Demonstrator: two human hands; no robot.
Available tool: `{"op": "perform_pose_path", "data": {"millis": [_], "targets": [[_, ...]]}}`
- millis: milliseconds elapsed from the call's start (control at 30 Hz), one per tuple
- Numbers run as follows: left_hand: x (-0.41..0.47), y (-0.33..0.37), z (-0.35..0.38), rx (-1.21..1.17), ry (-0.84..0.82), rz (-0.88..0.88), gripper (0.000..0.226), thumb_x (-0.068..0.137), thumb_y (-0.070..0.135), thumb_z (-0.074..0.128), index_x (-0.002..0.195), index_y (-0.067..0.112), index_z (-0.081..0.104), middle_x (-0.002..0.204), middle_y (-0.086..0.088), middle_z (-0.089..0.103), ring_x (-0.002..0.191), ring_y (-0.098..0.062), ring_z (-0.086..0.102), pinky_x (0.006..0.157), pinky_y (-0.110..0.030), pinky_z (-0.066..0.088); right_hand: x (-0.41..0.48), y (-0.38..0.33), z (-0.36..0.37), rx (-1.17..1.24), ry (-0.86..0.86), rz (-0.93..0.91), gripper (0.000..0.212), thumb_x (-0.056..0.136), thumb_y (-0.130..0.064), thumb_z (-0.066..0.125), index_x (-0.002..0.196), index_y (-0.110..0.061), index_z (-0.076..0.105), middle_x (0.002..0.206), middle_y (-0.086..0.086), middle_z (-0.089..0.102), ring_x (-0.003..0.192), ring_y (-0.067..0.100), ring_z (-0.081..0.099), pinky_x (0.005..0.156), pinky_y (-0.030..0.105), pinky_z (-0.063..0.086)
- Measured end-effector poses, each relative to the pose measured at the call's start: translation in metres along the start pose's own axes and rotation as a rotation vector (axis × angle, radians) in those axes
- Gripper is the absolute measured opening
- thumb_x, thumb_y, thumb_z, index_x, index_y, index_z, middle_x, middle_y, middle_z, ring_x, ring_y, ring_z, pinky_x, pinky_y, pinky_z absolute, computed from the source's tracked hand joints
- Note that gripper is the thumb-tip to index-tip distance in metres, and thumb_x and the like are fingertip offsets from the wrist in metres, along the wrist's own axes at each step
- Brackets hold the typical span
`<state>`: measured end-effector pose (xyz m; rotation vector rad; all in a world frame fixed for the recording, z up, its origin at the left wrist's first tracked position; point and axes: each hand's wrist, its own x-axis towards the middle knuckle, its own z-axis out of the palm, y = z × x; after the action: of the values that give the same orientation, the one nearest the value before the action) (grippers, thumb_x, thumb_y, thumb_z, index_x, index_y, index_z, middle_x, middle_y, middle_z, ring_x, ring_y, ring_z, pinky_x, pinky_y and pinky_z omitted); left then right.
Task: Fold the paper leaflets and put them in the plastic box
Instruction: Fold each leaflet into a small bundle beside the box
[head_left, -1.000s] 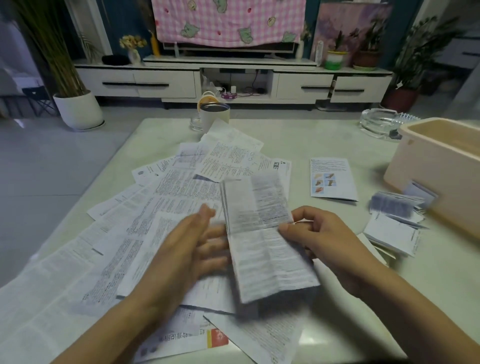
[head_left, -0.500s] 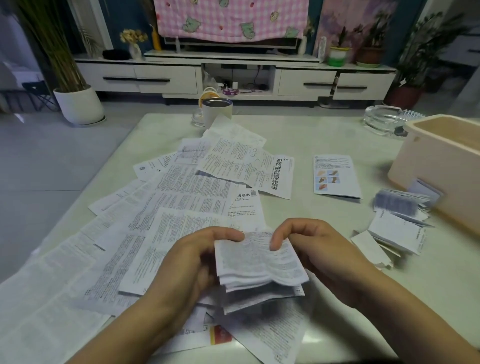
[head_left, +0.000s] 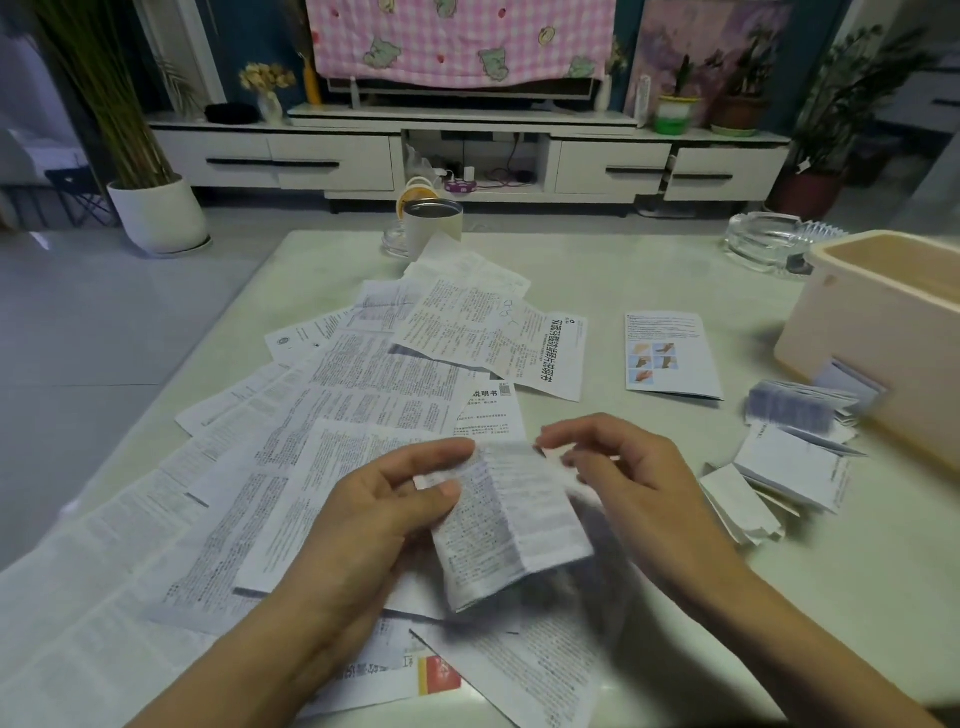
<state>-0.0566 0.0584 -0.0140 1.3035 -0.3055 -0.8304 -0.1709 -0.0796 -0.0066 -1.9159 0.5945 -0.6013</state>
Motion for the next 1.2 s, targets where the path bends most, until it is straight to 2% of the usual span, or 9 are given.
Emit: {"op": "perform_pose_path", "data": {"millis": [67,200,367,500,567,700,867,1000,1200], "targets": [[-0.002,0.001,0.003,-0.043,0.017,0.080,0.026,0.060,-0.001,0.064,0.083,0.011,0.066,0.074,-0.014,0.072,0.061,-0.018,0.067,0.055,-0.023,0.057,-0.007,-0.006,0.000,-0.094,0.008,-0.084,0.011,0.091,-0.028,0.054,0.092,-0.031,0.065,0.096,-0.023,0.064,0.090,-0.004,0.056,0.075,0.008,0.041],[-0.007,0.000,0.012,-0.128,-0.055,0.136,0.039,0.058,-0.010,0.076,0.085,0.012,0.057,0.072,-0.015,0.069,0.056,-0.020,0.065,0.049,-0.025,0.054,-0.024,-0.012,0.009,-0.358,-0.277,-0.150,0.058,0.073,-0.067,0.046,0.125,-0.040,0.044,0.119,-0.026,0.055,0.109,-0.008,0.051,0.091,0.014,0.040],[-0.008,-0.004,0.015,0.137,-0.049,0.325,0.030,0.057,0.003,0.083,0.077,0.015,0.064,0.067,-0.003,0.067,0.061,-0.015,0.064,0.057,-0.024,0.055,-0.020,-0.007,0.013,-0.196,-0.304,-0.077,0.014,0.087,-0.027,0.061,0.098,-0.021,0.057,0.087,0.001,0.069,0.071,0.017,0.066,0.069,0.038,0.054],[-0.005,-0.005,0.006,0.601,0.049,0.485,0.028,0.068,0.052,0.072,0.083,0.029,0.064,0.079,0.011,0.063,0.072,-0.005,0.059,0.064,-0.027,0.052,-0.018,-0.012,0.010,0.183,-0.458,0.184,0.004,0.091,-0.002,0.055,0.094,-0.003,0.058,0.081,0.011,0.071,0.046,0.020,0.057,0.046,0.029,0.049],[-0.006,-0.009,0.006,0.689,-0.036,0.491,0.032,0.072,0.059,0.054,0.078,0.028,0.062,0.076,0.010,0.062,0.069,-0.003,0.057,0.065,-0.021,0.044,-0.018,-0.011,0.010,0.221,-0.518,0.211,0.007,0.093,-0.004,0.052,0.093,-0.004,0.059,0.080,0.009,0.070,0.044,0.017,0.053,0.044,0.025,0.046],[-0.004,-0.011,0.008,0.770,0.030,0.570,0.023,0.078,0.039,0.055,0.066,0.021,0.062,0.069,0.008,0.062,0.065,-0.005,0.055,0.059,-0.012,0.039,-0.017,-0.008,0.013,0.264,-0.503,0.275,0.023,0.097,-0.025,0.046,0.101,-0.004,0.054,0.073,0.010,0.066,0.049,0.022,0.054,0.044,0.026,0.047],[-0.007,-0.008,0.010,0.557,-0.007,0.394,0.021,0.086,0.027,0.062,0.068,0.016,0.063,0.059,-0.010,0.056,0.049,-0.008,0.051,0.050,-0.017,0.042,-0.013,-0.005,0.017,0.090,-0.312,0.083,0.029,0.095,-0.027,0.050,0.073,-0.010,0.057,0.050,-0.010,0.049,0.043,0.002,0.039,0.042,0.015,0.031],[-0.010,-0.012,0.012,0.540,-0.091,0.346,0.051,0.085,0.055,0.055,0.065,0.008,0.058,0.054,-0.003,0.048,0.047,-0.009,0.045,0.045,-0.018,0.038,-0.017,-0.006,0.021,0.037,-0.374,0.015,0.033,0.094,-0.023,0.051,0.062,-0.019,0.052,0.042,-0.014,0.039,0.041,0.001,0.034,0.047,0.012,0.026],[-0.012,0.000,0.010,0.446,-0.145,0.212,0.045,0.073,0.046,0.052,0.058,0.005,0.061,0.051,-0.008,0.048,0.038,-0.009,0.044,0.038,-0.017,0.037,-0.016,-0.007,0.018,0.088,-0.399,0.082,0.048,0.091,-0.036,0.058,0.065,0.004,0.055,0.048,-0.002,0.043,0.044,0.006,0.033,0.045,0.017,0.025]]}}
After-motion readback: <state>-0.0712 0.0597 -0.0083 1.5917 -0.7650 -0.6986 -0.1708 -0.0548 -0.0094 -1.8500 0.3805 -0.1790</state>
